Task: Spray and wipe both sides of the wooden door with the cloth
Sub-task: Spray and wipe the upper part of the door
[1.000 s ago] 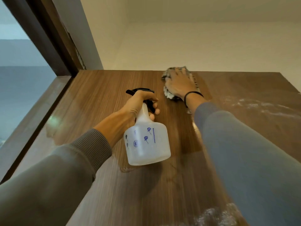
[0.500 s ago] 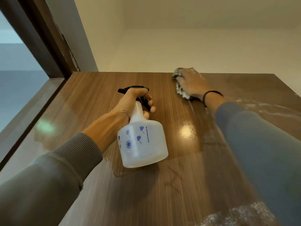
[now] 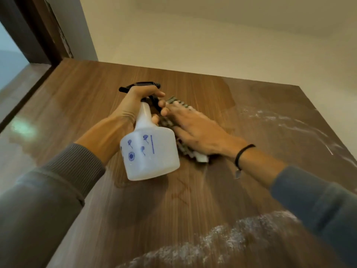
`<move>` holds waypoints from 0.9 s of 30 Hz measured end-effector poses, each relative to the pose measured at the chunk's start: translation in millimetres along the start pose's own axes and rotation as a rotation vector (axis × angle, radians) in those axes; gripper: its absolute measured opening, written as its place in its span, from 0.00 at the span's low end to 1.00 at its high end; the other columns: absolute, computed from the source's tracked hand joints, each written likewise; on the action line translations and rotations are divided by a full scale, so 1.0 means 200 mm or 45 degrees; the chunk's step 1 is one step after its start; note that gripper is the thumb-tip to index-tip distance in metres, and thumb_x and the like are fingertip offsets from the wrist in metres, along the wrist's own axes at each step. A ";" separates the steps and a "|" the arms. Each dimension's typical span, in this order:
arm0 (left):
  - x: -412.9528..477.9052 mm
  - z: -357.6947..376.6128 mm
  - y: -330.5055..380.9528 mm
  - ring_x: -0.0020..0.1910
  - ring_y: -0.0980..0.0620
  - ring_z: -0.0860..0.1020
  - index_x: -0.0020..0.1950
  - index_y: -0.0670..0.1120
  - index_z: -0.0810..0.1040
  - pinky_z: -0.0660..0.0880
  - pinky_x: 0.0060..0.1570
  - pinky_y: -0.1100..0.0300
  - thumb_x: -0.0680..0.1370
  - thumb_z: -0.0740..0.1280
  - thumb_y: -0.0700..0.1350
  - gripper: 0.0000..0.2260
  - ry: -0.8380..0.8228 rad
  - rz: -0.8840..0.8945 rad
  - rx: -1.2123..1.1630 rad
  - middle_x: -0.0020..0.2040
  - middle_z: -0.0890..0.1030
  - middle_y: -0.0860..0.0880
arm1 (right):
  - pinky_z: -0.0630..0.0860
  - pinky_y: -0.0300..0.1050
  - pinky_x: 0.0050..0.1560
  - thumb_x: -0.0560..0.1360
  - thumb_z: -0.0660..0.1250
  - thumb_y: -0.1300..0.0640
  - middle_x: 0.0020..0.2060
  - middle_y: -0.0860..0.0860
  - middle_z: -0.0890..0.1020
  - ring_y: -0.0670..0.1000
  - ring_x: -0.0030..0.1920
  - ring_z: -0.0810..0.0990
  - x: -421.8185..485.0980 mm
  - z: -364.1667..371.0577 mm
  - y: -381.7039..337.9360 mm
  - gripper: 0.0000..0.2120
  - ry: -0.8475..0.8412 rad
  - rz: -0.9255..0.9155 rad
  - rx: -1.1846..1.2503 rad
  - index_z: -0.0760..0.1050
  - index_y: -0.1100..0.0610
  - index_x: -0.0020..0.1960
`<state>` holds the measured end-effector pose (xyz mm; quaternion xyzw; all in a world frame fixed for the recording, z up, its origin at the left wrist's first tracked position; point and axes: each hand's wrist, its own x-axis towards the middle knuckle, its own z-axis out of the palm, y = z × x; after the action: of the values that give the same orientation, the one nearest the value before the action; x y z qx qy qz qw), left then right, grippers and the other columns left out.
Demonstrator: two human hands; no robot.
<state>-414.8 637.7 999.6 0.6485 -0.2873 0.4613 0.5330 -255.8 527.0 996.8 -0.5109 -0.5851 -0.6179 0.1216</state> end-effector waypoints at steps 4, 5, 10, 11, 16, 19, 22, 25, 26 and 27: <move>0.00 0.00 -0.01 0.29 0.51 0.74 0.38 0.44 0.72 0.67 0.20 0.64 0.77 0.65 0.40 0.08 -0.029 -0.015 0.070 0.33 0.74 0.48 | 0.47 0.61 0.80 0.87 0.50 0.47 0.82 0.46 0.52 0.48 0.81 0.49 -0.09 -0.11 0.27 0.23 0.106 0.433 0.029 0.55 0.45 0.81; 0.00 0.01 -0.01 0.29 0.52 0.75 0.37 0.44 0.72 0.67 0.20 0.64 0.77 0.65 0.40 0.08 -0.030 -0.020 0.089 0.33 0.74 0.48 | 0.45 0.60 0.80 0.87 0.50 0.47 0.82 0.47 0.51 0.49 0.82 0.47 -0.09 -0.12 0.30 0.24 0.110 0.541 0.024 0.54 0.46 0.81; 0.00 0.02 -0.01 0.29 0.52 0.75 0.37 0.44 0.72 0.66 0.21 0.65 0.77 0.65 0.40 0.08 0.013 -0.031 0.086 0.33 0.74 0.48 | 0.39 0.57 0.78 0.86 0.49 0.47 0.82 0.49 0.50 0.52 0.82 0.45 -0.07 -0.05 0.05 0.24 0.086 0.424 -0.041 0.53 0.48 0.82; 0.00 0.02 -0.01 0.29 0.52 0.74 0.37 0.44 0.72 0.66 0.21 0.65 0.77 0.65 0.40 0.08 0.006 -0.038 0.095 0.33 0.74 0.48 | 0.39 0.56 0.79 0.86 0.50 0.48 0.82 0.48 0.50 0.51 0.82 0.45 -0.10 -0.02 -0.03 0.25 0.085 0.321 -0.036 0.54 0.47 0.82; -0.01 0.04 0.00 0.29 0.53 0.75 0.38 0.44 0.72 0.68 0.21 0.66 0.78 0.64 0.41 0.09 0.057 -0.077 0.110 0.33 0.74 0.49 | 0.40 0.49 0.80 0.85 0.50 0.47 0.82 0.46 0.52 0.47 0.82 0.44 -0.30 0.05 -0.13 0.25 -0.036 -0.019 -0.014 0.53 0.46 0.82; -0.02 0.03 -0.01 0.28 0.53 0.75 0.39 0.44 0.71 0.66 0.20 0.66 0.78 0.64 0.40 0.08 0.084 -0.049 0.132 0.33 0.74 0.49 | 0.40 0.53 0.80 0.85 0.47 0.46 0.82 0.44 0.49 0.45 0.81 0.43 -0.38 -0.01 0.02 0.25 -0.013 0.092 -0.002 0.52 0.44 0.82; -0.03 0.01 -0.01 0.29 0.53 0.74 0.39 0.44 0.71 0.66 0.20 0.65 0.77 0.65 0.40 0.07 0.082 -0.060 0.100 0.34 0.74 0.49 | 0.41 0.55 0.79 0.86 0.49 0.46 0.81 0.41 0.48 0.41 0.80 0.42 -0.42 -0.05 0.15 0.24 0.054 0.310 0.017 0.50 0.43 0.81; -0.04 0.01 -0.01 0.29 0.52 0.75 0.40 0.44 0.72 0.67 0.20 0.64 0.77 0.66 0.40 0.06 0.077 -0.086 0.045 0.34 0.74 0.48 | 0.40 0.49 0.78 0.86 0.52 0.48 0.81 0.41 0.51 0.41 0.80 0.43 -0.41 -0.07 0.17 0.24 0.108 0.441 0.079 0.53 0.42 0.81; -0.04 0.01 -0.01 0.29 0.52 0.75 0.40 0.44 0.71 0.68 0.20 0.64 0.77 0.65 0.40 0.07 0.069 -0.094 0.031 0.34 0.74 0.48 | 0.40 0.50 0.79 0.86 0.53 0.49 0.82 0.42 0.51 0.42 0.81 0.43 -0.39 -0.06 0.14 0.24 0.128 0.490 0.095 0.54 0.43 0.81; -0.04 0.01 -0.01 0.28 0.52 0.75 0.39 0.44 0.71 0.68 0.20 0.64 0.77 0.65 0.40 0.07 0.058 -0.100 0.030 0.34 0.74 0.48 | 0.40 0.53 0.80 0.86 0.53 0.49 0.82 0.44 0.51 0.45 0.81 0.43 -0.37 -0.06 0.10 0.24 0.140 0.539 0.099 0.55 0.45 0.81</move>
<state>-416.1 635.6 991.6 0.6547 -0.2440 0.4581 0.5495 -213.3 478.9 954.4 -0.5827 -0.4807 -0.5826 0.3000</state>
